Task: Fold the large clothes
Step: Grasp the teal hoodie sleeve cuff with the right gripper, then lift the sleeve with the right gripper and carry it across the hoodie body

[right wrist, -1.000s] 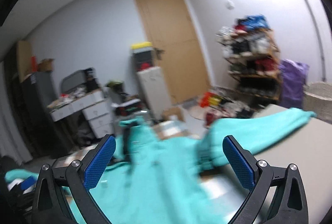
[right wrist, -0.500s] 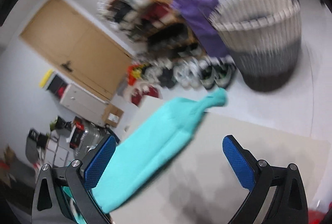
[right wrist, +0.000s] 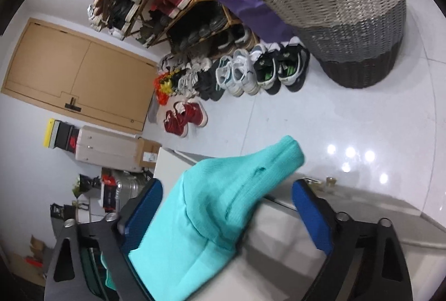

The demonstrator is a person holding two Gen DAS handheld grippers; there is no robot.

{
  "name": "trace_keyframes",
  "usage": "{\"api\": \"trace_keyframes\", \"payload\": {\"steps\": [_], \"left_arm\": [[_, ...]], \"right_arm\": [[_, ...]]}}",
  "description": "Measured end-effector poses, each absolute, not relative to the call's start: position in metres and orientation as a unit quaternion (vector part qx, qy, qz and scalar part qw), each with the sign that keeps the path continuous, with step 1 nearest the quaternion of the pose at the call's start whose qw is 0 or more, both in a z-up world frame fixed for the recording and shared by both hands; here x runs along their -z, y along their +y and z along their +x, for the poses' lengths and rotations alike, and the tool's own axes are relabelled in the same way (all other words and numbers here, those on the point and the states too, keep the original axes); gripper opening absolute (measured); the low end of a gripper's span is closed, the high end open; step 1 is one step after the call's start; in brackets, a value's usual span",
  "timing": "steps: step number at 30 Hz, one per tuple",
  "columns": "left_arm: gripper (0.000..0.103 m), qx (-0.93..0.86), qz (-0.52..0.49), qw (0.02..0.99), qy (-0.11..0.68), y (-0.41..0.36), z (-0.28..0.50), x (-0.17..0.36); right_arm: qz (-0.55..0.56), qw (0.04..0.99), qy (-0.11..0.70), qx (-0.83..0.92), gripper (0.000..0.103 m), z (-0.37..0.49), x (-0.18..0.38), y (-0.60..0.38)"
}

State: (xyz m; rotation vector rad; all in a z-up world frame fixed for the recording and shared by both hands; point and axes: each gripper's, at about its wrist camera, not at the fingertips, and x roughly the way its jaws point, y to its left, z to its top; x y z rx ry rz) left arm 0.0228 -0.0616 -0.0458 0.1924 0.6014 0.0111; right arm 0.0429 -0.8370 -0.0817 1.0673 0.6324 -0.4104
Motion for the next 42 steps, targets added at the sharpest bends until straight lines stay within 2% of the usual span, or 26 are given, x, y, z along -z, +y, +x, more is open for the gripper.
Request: {"api": "trace_keyframes", "payload": {"steps": [3, 5, 7, 9, 10, 24, 31, 38, 42], "left_arm": [[0.102, -0.004, 0.105, 0.95, 0.294, -0.065, 0.021, 0.046], [0.102, -0.005, 0.112, 0.951, 0.29, -0.067, 0.019, 0.046], [0.102, -0.007, 0.119, 0.95, 0.287, -0.069, 0.019, 0.046], [0.102, -0.007, 0.12, 0.95, 0.289, -0.071, 0.021, 0.047], [0.102, -0.006, 0.12, 0.949, 0.291, -0.071, 0.021, 0.047], [0.102, -0.007, 0.1, 0.954, 0.284, -0.069, 0.022, 0.04], [0.102, -0.013, 0.075, 0.96, 0.27, -0.051, 0.017, 0.028], [0.102, -0.02, 0.05, 0.966, 0.255, -0.028, 0.012, 0.018], [0.102, -0.03, 0.033, 0.969, 0.242, -0.011, 0.007, 0.012]], "right_arm": [[0.477, 0.791, 0.316, 0.217, 0.065, 0.052, 0.083, -0.839], [0.457, 0.792, 0.328, 0.238, 0.04, 0.056, 0.083, -0.84], [0.425, 0.797, 0.336, 0.267, 0.021, 0.056, 0.08, -0.839], [0.408, 0.807, 0.33, 0.27, 0.019, 0.056, 0.076, -0.837], [0.4, 0.812, 0.327, 0.272, 0.014, 0.056, 0.074, -0.835], [0.231, 0.89, 0.231, 0.319, 0.01, 0.059, -0.012, -0.775], [0.125, 0.933, 0.123, 0.313, 0.009, 0.049, -0.09, -0.71], [0.114, 0.927, 0.116, 0.339, 0.01, 0.056, -0.131, -0.681], [0.077, 0.948, 0.105, 0.29, 0.01, 0.063, -0.147, -0.629]]}}
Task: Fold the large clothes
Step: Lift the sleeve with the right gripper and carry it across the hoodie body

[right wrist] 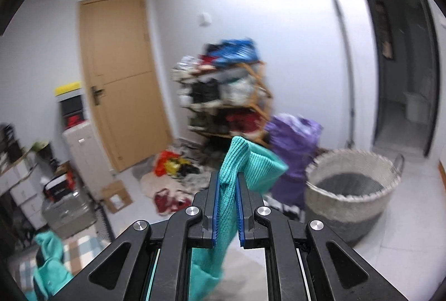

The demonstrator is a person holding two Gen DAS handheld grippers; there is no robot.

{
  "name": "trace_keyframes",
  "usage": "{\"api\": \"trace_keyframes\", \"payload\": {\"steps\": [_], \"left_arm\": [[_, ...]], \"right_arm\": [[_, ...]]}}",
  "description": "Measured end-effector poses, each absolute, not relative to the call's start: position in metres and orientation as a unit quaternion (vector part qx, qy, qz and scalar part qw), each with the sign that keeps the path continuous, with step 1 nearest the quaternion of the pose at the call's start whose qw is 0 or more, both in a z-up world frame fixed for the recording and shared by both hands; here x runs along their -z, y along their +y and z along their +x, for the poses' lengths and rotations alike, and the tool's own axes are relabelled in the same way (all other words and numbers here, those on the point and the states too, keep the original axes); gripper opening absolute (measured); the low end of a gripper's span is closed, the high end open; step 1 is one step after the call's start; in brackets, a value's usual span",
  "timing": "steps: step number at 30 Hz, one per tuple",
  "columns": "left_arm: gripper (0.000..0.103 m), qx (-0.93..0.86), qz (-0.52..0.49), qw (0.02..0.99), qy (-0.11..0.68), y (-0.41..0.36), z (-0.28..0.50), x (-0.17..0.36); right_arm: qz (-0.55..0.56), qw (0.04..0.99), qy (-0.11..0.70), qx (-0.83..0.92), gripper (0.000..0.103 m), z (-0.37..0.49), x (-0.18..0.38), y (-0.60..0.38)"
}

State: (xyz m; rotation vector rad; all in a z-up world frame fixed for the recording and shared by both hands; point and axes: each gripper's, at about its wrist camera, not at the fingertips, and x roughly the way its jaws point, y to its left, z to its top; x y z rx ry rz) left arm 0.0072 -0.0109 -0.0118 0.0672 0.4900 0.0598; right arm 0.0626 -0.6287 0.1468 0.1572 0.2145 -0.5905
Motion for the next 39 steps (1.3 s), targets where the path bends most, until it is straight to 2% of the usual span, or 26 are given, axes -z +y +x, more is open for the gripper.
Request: {"api": "trace_keyframes", "payload": {"steps": [4, 11, 17, 24, 31, 35, 39], "left_arm": [[0.102, -0.038, 0.02, 0.97, 0.238, 0.006, 0.007, 0.008], [0.102, -0.062, -0.005, 0.972, 0.225, 0.036, -0.002, 0.003], [0.102, -0.08, -0.025, 0.974, 0.21, 0.066, -0.013, -0.002], [0.102, -0.095, -0.048, 0.976, 0.191, 0.094, -0.023, -0.006], [0.102, -0.1, -0.07, 0.976, 0.178, 0.112, -0.025, -0.009], [0.102, -0.101, -0.073, 0.977, 0.173, 0.115, -0.025, -0.01], [0.102, -0.099, -0.078, 0.977, 0.17, 0.12, -0.026, -0.011]], "right_arm": [[0.03, 0.971, 0.083, 0.222, 0.01, 0.074, -0.166, -0.557], [0.011, 0.996, 0.057, 0.073, 0.01, 0.106, -0.189, -0.406], [0.041, 0.992, 0.102, -0.061, 0.01, 0.147, -0.168, -0.287], [0.107, 0.951, 0.213, -0.198, 0.01, 0.196, -0.058, -0.175], [0.149, 0.907, 0.323, -0.224, 0.01, 0.226, 0.071, -0.108], [0.163, 0.886, 0.376, -0.216, 0.01, 0.239, 0.129, -0.094], [0.154, 0.877, 0.403, -0.212, 0.011, 0.24, 0.159, -0.08]]}}
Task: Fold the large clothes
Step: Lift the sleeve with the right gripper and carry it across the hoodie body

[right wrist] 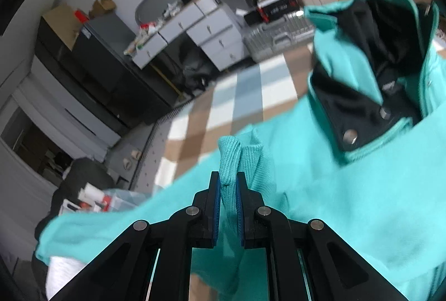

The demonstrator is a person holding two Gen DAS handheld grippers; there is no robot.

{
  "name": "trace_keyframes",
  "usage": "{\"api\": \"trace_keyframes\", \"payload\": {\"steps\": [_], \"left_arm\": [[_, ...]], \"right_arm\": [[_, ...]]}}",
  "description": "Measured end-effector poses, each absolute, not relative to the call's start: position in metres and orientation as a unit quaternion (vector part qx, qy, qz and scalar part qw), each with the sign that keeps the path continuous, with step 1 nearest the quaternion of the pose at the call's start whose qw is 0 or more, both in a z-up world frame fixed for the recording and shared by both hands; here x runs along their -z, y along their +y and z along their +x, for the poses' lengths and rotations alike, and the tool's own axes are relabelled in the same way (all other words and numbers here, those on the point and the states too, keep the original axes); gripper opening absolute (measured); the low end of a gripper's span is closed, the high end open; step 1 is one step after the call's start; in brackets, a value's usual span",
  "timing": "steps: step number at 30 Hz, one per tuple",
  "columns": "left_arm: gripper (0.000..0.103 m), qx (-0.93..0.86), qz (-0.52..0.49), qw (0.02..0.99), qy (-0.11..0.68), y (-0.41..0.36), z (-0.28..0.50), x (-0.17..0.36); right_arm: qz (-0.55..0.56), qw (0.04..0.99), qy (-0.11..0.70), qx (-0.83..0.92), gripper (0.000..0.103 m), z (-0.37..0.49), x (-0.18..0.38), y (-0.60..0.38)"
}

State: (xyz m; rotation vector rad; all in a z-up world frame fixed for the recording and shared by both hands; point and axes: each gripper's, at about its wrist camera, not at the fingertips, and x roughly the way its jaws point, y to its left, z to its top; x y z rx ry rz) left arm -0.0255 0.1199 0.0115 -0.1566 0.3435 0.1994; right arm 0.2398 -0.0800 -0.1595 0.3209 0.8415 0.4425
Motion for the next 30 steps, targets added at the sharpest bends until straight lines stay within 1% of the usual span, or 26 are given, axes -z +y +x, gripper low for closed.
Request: {"api": "trace_keyframes", "payload": {"steps": [1, 3, 4, 6, 7, 8, 9, 11, 15, 17, 20, 22, 23, 26, 28, 30], "left_arm": [[0.102, -0.099, -0.078, 0.977, 0.169, 0.121, -0.026, -0.012], [0.102, -0.102, -0.076, 0.978, 0.166, 0.121, -0.028, -0.012], [0.102, -0.102, -0.076, 0.978, 0.165, 0.122, -0.028, -0.012], [0.102, -0.104, -0.077, 0.978, 0.164, 0.123, -0.028, -0.012], [0.102, -0.103, -0.079, 0.978, 0.163, 0.123, -0.029, -0.012], [0.102, -0.103, -0.079, 0.978, 0.163, 0.124, -0.03, -0.011], [0.102, -0.104, -0.08, 0.978, 0.162, 0.124, -0.032, -0.011], [0.102, -0.104, -0.083, 0.978, 0.162, 0.126, -0.033, -0.011], [0.102, -0.105, -0.087, 0.977, 0.163, 0.128, -0.035, -0.011], [0.102, -0.103, -0.089, 0.977, 0.164, 0.128, -0.035, -0.01], [0.102, -0.101, -0.085, 0.977, 0.166, 0.126, -0.033, -0.01], [0.102, -0.103, -0.078, 0.977, 0.167, 0.124, -0.033, -0.008], [0.102, -0.103, -0.075, 0.977, 0.169, 0.123, -0.033, -0.008], [0.102, -0.101, -0.07, 0.977, 0.173, 0.12, -0.032, -0.006], [0.102, -0.101, -0.068, 0.977, 0.174, 0.119, -0.031, -0.006], [0.102, -0.1, -0.068, 0.977, 0.175, 0.117, -0.03, -0.006]], "right_arm": [[0.15, 0.875, 0.408, -0.213, 0.014, 0.24, 0.162, -0.076], [0.135, 0.862, 0.434, -0.227, 0.016, 0.238, 0.172, -0.068], [0.128, 0.856, 0.443, -0.233, 0.02, 0.237, 0.175, -0.065], [0.113, 0.842, 0.457, -0.262, 0.037, 0.229, 0.179, -0.056], [0.104, 0.83, 0.466, -0.287, 0.055, 0.222, 0.179, -0.051], [0.1, 0.825, 0.47, -0.297, 0.068, 0.217, 0.182, -0.046], [0.094, 0.816, 0.475, -0.315, 0.07, 0.209, 0.18, -0.044], [0.084, 0.808, 0.469, -0.346, 0.07, 0.19, 0.171, -0.05], [0.095, 0.825, 0.447, -0.331, 0.073, 0.177, 0.149, -0.097], [0.096, 0.848, 0.435, -0.288, 0.075, 0.182, 0.135, -0.138], [0.073, 0.88, 0.422, -0.206, 0.075, 0.194, 0.118, -0.187], [0.024, 0.903, 0.42, -0.087, 0.077, 0.208, 0.109, -0.226], [0.007, 0.906, 0.419, -0.064, 0.077, 0.211, 0.107, -0.236], [-0.069, 0.899, 0.432, 0.024, 0.075, 0.226, 0.112, -0.279], [-0.072, 0.892, 0.442, 0.06, 0.075, 0.228, 0.119, -0.302], [-0.043, 0.884, 0.463, 0.055, 0.075, 0.228, 0.133, -0.321]]}}
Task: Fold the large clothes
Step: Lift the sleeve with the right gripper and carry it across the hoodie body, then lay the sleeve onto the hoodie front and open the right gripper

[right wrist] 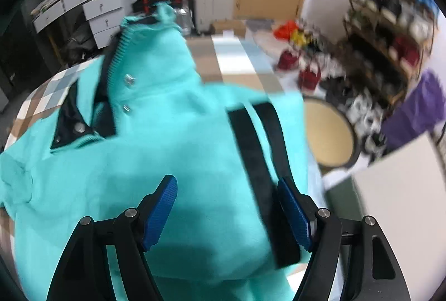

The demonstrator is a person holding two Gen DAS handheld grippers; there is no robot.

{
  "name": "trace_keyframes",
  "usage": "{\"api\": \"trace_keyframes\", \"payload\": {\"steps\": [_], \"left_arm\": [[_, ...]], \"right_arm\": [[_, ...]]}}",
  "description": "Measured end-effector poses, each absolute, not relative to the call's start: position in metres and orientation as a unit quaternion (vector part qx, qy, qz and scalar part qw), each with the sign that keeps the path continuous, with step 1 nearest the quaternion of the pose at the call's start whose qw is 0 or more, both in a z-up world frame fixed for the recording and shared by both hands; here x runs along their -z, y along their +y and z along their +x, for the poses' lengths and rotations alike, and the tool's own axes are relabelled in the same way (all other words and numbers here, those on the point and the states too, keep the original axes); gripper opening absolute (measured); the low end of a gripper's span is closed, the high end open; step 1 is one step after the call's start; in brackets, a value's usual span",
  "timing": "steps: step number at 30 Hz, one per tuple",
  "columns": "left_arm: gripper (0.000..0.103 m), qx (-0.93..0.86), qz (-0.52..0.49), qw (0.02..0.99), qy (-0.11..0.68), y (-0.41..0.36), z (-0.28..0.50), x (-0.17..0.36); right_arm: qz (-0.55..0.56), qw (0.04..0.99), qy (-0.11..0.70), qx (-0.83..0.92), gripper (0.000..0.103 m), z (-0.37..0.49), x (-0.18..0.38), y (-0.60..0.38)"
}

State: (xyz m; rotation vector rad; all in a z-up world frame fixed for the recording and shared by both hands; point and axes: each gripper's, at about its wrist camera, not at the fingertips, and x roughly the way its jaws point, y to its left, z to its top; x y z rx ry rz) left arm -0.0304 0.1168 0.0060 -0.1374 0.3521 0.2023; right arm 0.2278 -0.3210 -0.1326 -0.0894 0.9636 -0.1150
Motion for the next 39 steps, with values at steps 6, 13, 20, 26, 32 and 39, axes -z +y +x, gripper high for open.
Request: {"api": "trace_keyframes", "payload": {"steps": [6, 13, 20, 26, 32, 39], "left_arm": [[0.102, -0.1, -0.053, 0.977, 0.181, 0.107, -0.028, -0.004], [0.102, -0.1, -0.057, 0.976, 0.183, 0.11, -0.031, -0.007], [0.102, -0.108, -0.061, 0.975, 0.183, 0.111, -0.03, -0.007], [0.102, -0.118, -0.064, 0.974, 0.185, 0.115, -0.026, -0.006], [0.102, -0.127, -0.067, 0.973, 0.181, 0.124, -0.029, -0.007], [0.102, -0.113, -0.1, 0.97, 0.191, 0.136, -0.027, -0.008]], "right_arm": [[-0.064, 0.857, 0.509, 0.048, 0.078, 0.22, 0.166, -0.317], [-0.029, 0.878, 0.477, 0.009, 0.077, 0.203, 0.13, -0.313], [-0.203, 0.837, 0.506, 0.044, 0.058, 0.207, 0.162, -0.263], [-0.102, 0.865, 0.477, -0.118, 0.06, 0.21, 0.134, -0.162], [-0.149, 0.825, 0.523, -0.154, 0.06, 0.218, 0.19, -0.075], [-0.209, 0.826, 0.498, -0.159, 0.043, 0.201, 0.205, -0.055]]}}
